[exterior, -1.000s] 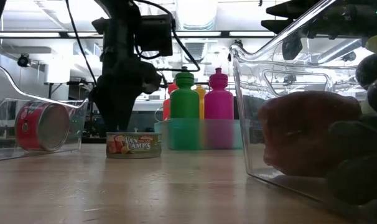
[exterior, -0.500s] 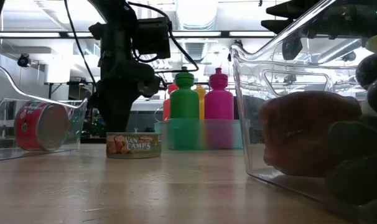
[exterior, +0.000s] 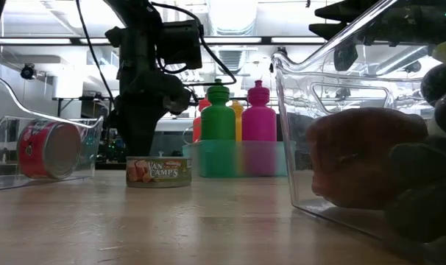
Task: Pick & Place Food Item
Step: Put the green tuna into the top transparent bin
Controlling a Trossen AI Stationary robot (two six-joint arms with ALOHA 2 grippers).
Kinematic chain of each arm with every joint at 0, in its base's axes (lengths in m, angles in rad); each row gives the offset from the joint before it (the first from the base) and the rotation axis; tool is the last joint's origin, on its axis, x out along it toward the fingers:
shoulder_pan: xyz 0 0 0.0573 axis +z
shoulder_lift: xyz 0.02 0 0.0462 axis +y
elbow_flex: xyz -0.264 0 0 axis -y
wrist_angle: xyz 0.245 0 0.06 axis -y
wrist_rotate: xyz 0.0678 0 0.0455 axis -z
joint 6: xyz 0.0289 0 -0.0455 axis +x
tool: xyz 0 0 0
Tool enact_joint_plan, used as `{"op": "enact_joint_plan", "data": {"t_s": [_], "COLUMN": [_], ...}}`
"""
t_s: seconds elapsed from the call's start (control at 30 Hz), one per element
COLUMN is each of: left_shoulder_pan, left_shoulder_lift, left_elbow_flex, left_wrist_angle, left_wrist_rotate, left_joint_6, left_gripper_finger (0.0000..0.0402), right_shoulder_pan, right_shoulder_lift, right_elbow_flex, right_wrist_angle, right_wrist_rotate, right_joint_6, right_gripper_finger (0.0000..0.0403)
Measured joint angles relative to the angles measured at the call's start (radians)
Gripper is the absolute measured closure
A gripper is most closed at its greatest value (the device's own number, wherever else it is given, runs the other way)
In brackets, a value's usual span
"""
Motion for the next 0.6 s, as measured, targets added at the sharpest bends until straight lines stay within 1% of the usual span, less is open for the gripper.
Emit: {"op": "enact_joint_plan", "data": {"t_s": [0.23,0.6], "left_shoulder_pan": [0.000,0.000], "left_shoulder_lift": [-0.030,-0.028], "left_elbow_flex": [-0.004,-0.006], "left_wrist_angle": [-0.009,-0.009], "left_wrist_rotate": [-0.012,-0.007], "left_joint_6": [-0.004,0.025], "left_gripper_finger": [0.0285,0.0285], "right_shoulder_pan": [0.000,0.000], "right_shoulder_lift": [0.000,0.000], "right_elbow_flex": [0.000,0.000], "right_wrist_angle": [0.000,0.000], "right_wrist_rotate": [0.000,0.000], "right_joint_6": [0.000,0.000], "right_gripper_finger": [0.0269,0.0269]}}
